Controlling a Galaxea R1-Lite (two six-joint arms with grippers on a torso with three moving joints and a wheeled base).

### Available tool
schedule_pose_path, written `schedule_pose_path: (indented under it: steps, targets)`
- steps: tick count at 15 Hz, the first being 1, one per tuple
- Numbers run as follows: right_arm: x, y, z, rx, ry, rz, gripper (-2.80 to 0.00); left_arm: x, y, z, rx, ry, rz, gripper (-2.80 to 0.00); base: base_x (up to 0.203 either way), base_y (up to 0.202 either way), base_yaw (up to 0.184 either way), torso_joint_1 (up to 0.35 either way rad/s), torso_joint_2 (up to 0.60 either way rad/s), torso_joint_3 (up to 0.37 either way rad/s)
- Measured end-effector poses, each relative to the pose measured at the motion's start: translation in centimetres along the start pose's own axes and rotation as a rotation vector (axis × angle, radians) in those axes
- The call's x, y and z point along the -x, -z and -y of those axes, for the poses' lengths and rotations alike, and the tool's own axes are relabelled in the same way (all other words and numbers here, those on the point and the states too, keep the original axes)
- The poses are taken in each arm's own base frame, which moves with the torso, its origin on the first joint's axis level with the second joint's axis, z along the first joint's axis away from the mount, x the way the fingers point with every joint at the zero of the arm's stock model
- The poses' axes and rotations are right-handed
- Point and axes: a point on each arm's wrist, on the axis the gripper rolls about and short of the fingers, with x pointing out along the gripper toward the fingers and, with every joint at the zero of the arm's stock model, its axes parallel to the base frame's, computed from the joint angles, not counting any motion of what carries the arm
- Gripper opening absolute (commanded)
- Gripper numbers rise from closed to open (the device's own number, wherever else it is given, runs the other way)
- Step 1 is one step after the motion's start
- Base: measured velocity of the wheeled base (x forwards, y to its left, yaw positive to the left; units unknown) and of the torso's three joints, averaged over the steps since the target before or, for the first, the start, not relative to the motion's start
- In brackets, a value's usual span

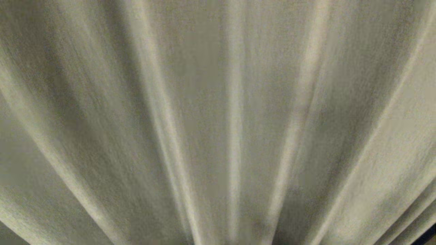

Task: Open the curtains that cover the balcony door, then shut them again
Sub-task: Close the outer curtains on both sides

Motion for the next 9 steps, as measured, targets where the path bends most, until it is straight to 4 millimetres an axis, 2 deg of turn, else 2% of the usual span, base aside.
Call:
schedule_pose_path:
  steps: [9]
  targets:
    - [0.02,0.00,0.00,-0.001,0.000,0.002,-2.80,0.00,0.00,0.00,0.001,-0.001,0.000,-2.80,0.000,0.000,0.000,0.000,0.00,0.000]
